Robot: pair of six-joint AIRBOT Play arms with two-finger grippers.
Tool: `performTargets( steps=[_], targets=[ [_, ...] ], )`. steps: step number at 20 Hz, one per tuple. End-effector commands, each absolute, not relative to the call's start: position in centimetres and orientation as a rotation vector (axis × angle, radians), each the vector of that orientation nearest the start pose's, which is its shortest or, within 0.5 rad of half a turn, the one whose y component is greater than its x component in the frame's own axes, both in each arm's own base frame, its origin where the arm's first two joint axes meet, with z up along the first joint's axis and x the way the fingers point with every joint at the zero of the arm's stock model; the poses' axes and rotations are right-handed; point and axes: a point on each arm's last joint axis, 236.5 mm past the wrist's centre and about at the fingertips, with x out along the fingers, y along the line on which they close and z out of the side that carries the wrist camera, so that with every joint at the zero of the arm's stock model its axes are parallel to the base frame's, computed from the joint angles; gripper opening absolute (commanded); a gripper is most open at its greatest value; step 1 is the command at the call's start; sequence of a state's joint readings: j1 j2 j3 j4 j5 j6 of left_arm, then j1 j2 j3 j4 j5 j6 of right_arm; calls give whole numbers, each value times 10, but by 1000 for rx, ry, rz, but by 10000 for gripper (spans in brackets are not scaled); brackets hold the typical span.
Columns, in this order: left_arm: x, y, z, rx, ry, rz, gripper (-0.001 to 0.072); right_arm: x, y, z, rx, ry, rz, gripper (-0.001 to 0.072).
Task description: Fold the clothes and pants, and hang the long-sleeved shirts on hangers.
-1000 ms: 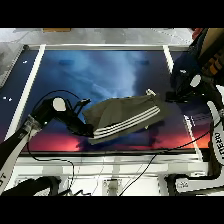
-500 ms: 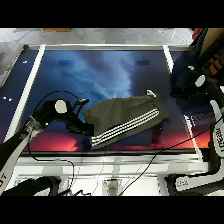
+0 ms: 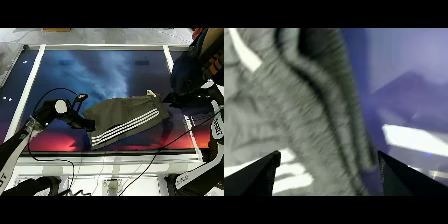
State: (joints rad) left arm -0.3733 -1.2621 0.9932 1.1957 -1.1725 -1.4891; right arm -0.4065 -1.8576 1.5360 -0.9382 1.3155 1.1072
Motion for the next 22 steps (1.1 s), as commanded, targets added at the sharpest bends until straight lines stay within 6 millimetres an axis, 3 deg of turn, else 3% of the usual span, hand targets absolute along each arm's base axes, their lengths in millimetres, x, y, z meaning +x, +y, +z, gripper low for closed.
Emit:
performTargets(
  steps=[1, 6, 14, 18, 20, 22],
  targets=[
    [287, -198, -27, -36, 1444, -539, 708, 479, -55, -86, 488, 1258, 335, 687],
    [287, -198, -27, -36, 1444, -539, 709, 467, -40, -106, 479, 1343, 364, 672],
    [287, -198, -27, -36, 1444, -539, 709, 402, 3, -111, 622, 1603, 599, 663],
    [291, -193, -30, -11, 1433, -525, 709, 396, 30, -115, 601, 1611, 685, 600],
    [297, -185, -37, 28, 1424, -501, 708, 399, 53, -109, 598, 1598, 737, 616],
    [301, -183, -49, 44, 1436, -486, 708, 398, 75, -110, 556, 1610, 774, 705]
  ],
)
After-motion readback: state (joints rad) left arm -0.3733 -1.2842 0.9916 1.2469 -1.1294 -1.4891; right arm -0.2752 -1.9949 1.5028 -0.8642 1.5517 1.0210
